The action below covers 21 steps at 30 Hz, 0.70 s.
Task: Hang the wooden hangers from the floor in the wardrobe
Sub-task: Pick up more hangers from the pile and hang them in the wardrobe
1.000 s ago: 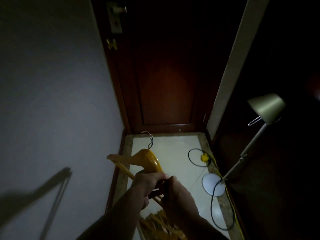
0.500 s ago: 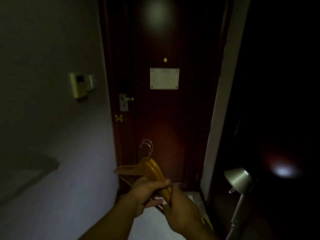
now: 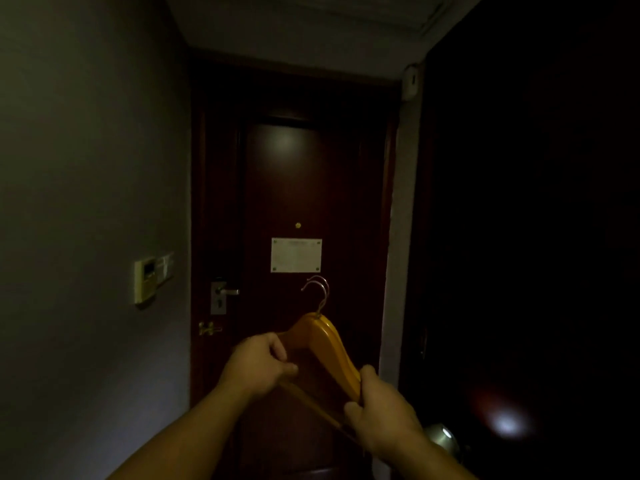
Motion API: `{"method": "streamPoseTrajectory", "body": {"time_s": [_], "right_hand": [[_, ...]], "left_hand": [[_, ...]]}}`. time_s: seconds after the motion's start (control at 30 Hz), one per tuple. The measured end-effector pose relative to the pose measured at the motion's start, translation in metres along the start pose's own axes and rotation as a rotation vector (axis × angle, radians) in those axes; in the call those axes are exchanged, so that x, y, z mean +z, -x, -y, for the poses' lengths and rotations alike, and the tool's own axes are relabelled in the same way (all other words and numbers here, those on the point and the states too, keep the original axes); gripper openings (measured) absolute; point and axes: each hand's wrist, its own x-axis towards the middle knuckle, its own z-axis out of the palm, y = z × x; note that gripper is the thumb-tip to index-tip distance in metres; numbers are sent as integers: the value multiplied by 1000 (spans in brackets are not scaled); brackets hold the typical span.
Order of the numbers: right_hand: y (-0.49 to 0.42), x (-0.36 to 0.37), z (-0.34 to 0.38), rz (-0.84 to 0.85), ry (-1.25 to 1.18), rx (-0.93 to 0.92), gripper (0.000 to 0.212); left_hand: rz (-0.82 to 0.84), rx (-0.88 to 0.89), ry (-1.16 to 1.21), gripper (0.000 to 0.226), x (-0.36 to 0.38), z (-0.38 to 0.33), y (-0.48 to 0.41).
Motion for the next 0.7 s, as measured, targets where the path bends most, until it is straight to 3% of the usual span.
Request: {"method": "streamPoseTrajectory", "body": {"time_s": [0.13, 0.27, 0.37, 0.7], "right_hand": [[13, -40, 6, -36, 44, 18, 20], [25, -75, 11, -81, 72, 37, 16], [32, -96, 13, -140, 95, 47, 17], [57, -140, 12, -246, 56, 91, 17]], "left_hand": [[-131, 133, -108, 37, -10, -30, -2], [-70, 242, -120, 75, -8, -56, -3], [-31, 282, -74, 87, -7, -77, -1], [-83, 406, -97, 74, -7, -124, -1]]}}
